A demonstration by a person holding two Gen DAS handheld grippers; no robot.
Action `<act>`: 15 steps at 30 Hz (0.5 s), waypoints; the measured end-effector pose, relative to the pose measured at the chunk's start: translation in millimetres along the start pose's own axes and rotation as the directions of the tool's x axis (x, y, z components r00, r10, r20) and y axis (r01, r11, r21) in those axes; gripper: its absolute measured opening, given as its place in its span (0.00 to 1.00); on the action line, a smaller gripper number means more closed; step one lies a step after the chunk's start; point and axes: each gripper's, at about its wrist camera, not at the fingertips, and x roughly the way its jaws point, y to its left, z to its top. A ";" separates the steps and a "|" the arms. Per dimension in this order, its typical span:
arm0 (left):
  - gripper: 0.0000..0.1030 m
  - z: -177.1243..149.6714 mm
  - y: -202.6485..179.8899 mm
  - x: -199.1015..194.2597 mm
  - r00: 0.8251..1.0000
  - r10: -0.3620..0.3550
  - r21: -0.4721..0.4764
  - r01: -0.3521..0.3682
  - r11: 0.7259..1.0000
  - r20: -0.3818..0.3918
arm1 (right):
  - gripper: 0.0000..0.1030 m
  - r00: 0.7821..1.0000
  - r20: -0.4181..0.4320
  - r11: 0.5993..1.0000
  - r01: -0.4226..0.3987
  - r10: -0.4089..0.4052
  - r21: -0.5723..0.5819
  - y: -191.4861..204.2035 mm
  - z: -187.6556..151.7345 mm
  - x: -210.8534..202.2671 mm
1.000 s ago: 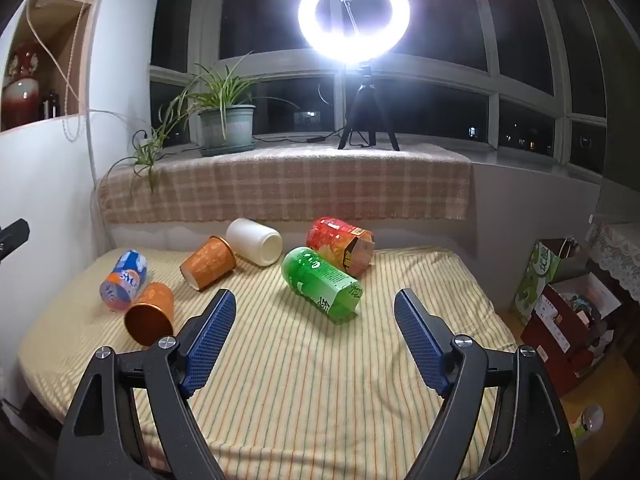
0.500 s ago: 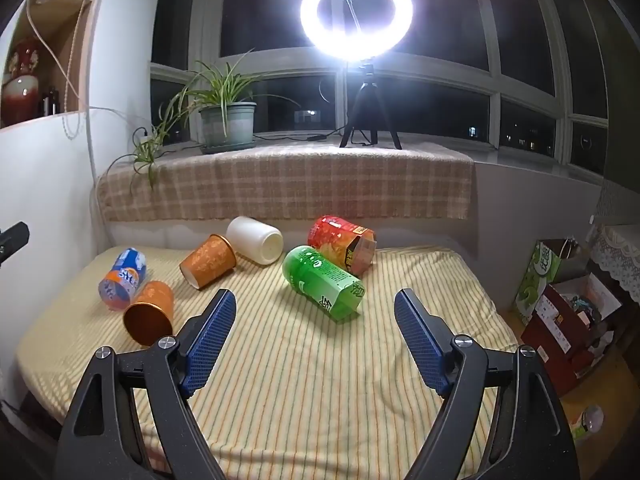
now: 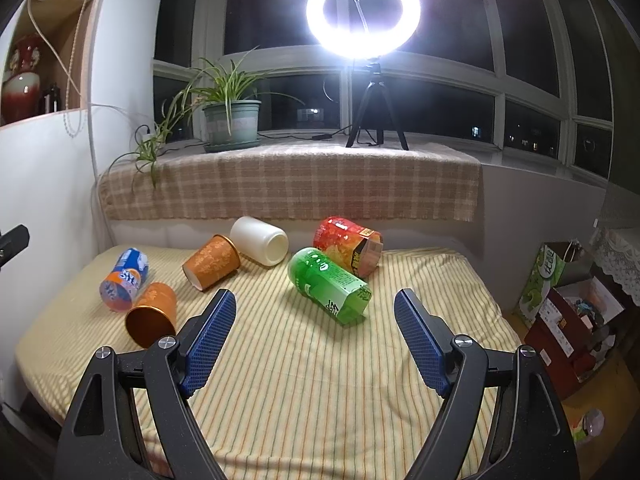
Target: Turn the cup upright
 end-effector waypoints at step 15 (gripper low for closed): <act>1.00 3.6 -5.2 11.9 1.000 0.011 0.021 -0.010 1.000 -0.024 | 0.79 1.000 -0.009 1.000 -0.020 0.020 -0.007 3.4 14.9 12.8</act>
